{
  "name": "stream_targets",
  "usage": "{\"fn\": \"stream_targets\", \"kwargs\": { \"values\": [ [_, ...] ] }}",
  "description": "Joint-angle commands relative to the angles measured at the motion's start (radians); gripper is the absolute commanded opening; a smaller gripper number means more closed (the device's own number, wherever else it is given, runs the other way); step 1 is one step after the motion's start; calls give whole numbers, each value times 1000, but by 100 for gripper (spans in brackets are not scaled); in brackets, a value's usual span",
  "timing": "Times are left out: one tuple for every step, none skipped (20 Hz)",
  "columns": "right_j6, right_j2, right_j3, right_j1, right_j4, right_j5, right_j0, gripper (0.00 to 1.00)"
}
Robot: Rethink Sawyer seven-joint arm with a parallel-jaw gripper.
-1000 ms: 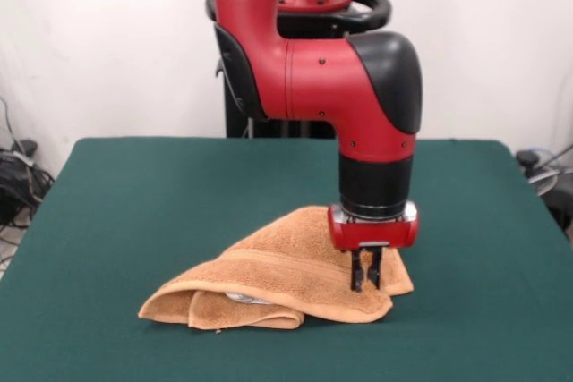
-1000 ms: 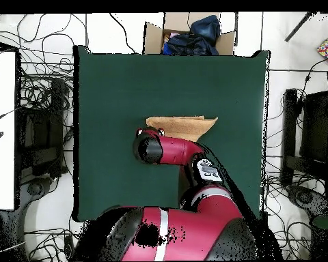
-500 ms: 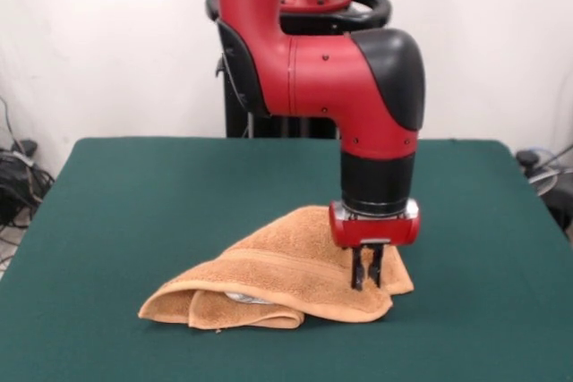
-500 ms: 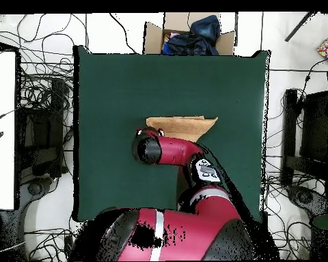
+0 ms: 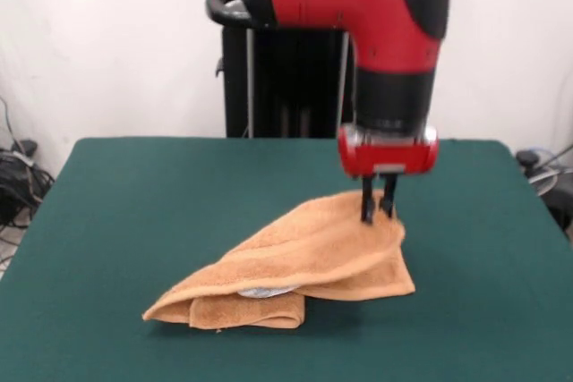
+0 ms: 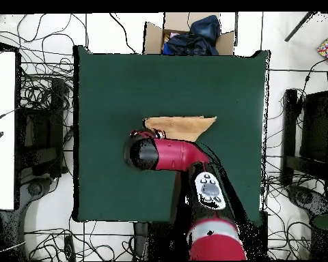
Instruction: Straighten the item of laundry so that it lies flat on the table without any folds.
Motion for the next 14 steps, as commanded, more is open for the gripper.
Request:
{"fn": "stream_targets", "kwargs": {
  "values": [
    [114, 9, 61, -278, 68, 331, 28, 0],
    [110, -4, 48, -296, 56, 350, 41, 0],
    [111, -13, 38, -313, 43, 358, 52, 0],
    [114, -15, 33, -329, 41, 374, 57, 0],
    [119, -14, 26, -340, 41, 400, 61, 0],
    [125, -16, 21, -357, 44, 423, 66, 0],
    [132, -17, 17, -375, 46, 446, 71, 0],
    [138, -19, 6, -392, 47, 477, 77, 0],
    [143, -21, -5, -410, 47, 509, 83, 0],
    [151, -23, -17, -426, 47, 543, 91, 0],
    [160, -23, -26, -440, 51, 566, 96, 0],
    [168, -26, -42, -451, 46, 589, 105, 0],
    [178, -26, -63, -459, 42, 616, 113, 0],
    [188, -26, -84, -464, 40, 651, 122, 0]
  ]
}}
